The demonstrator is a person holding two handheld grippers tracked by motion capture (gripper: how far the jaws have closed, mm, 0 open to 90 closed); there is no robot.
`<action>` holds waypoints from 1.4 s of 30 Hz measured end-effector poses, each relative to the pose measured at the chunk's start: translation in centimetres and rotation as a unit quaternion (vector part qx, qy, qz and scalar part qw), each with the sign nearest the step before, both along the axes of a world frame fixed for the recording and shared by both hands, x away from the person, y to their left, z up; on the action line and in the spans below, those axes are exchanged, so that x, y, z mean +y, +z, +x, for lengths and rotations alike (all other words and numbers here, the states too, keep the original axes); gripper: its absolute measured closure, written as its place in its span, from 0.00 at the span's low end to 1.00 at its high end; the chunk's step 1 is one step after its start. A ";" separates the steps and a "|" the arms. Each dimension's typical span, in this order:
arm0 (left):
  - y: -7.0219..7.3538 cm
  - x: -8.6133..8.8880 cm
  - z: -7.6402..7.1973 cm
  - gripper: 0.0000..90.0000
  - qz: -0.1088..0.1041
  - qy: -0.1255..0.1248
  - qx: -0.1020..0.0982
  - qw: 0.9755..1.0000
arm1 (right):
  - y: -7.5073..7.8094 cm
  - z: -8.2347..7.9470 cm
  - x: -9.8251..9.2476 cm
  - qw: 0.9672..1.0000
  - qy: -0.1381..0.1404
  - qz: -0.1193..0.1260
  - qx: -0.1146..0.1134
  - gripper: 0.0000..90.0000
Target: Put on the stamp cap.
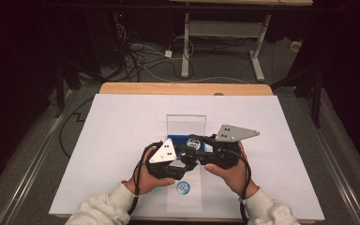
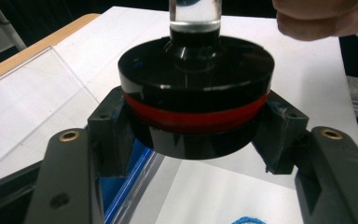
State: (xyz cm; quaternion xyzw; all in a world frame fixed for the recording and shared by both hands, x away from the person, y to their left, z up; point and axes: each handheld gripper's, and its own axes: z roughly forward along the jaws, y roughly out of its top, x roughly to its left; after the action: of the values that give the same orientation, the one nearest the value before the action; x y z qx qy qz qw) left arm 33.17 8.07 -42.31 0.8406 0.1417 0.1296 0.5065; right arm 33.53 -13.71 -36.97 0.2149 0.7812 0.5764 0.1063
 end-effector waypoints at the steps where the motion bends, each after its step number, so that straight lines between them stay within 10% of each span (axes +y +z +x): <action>1: 0.0 0.0 0.0 0.41 -0.001 0.000 0.000 1.000 | 0.0 0.0 0.0 1.000 0.001 0.000 -0.001 0.63; 13: 0.3 0.3 -0.3 0.41 -0.005 -0.002 -0.014 1.000 | -0.2 0.1 -0.4 0.999 0.012 0.027 0.014 0.63; 42: 0.7 -0.1 -1.0 0.41 0.065 0.009 -0.008 0.998 | -1.2 -0.8 0.3 0.999 0.032 -0.002 -0.021 0.63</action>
State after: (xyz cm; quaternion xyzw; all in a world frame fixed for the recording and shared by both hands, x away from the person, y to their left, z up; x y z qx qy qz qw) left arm 32.13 7.92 -41.65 0.8694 0.1370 0.1497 0.4506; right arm 32.72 -13.41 -38.21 0.1770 0.7865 0.5823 0.1049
